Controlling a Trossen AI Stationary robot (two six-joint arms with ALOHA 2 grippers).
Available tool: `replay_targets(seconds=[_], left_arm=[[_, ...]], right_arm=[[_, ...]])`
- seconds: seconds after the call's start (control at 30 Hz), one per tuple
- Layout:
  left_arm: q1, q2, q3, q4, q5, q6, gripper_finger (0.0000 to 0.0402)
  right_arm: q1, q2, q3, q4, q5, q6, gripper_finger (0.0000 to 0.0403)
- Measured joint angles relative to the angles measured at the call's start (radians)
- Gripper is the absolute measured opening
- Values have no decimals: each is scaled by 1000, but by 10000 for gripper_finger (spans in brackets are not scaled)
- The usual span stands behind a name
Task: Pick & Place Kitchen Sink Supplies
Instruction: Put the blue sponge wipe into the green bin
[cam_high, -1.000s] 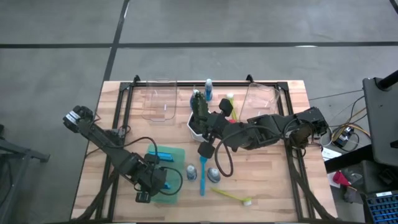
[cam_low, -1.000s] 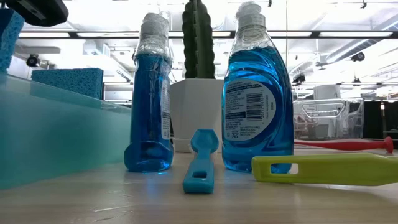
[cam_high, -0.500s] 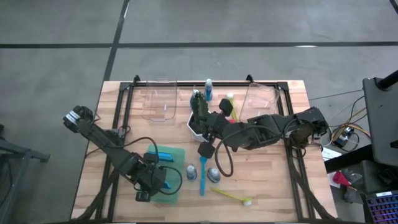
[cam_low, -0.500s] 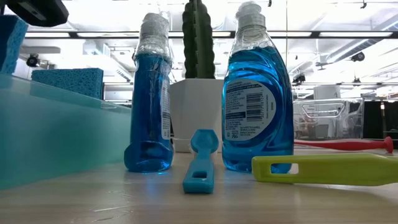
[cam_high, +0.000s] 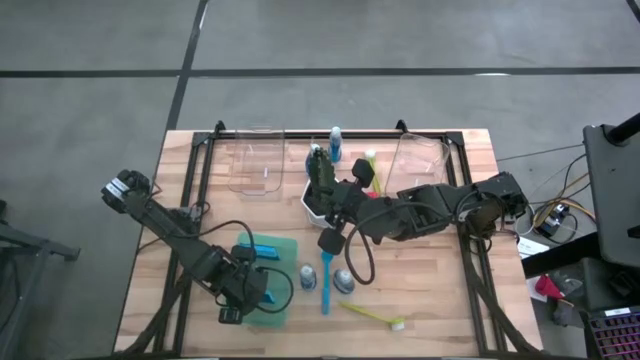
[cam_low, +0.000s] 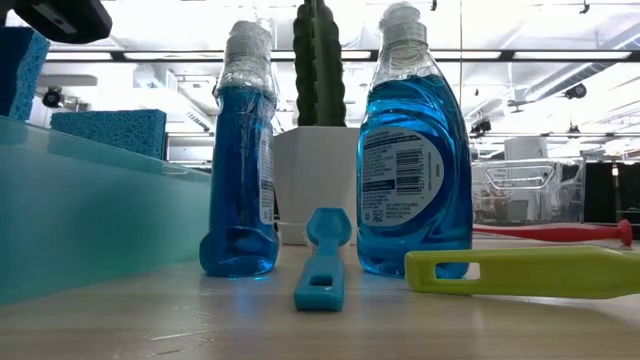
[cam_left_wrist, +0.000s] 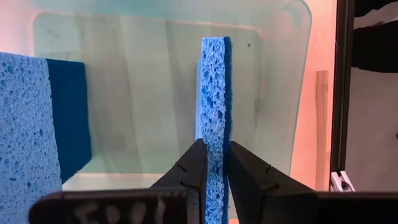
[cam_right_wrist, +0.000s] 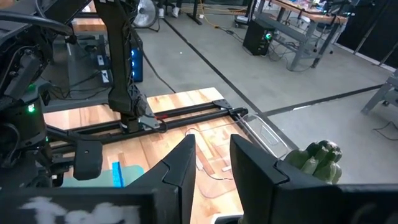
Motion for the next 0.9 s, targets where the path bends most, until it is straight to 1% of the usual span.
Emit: replay_targets(seconds=[0.3, 0.9], left_arm=[[0, 1, 0, 3, -1, 12, 51], [0, 1, -1, 5, -1, -5, 51]], right_arm=[[0, 0, 0, 0, 0, 0, 82], [0, 0, -2, 0, 0, 0, 102]])
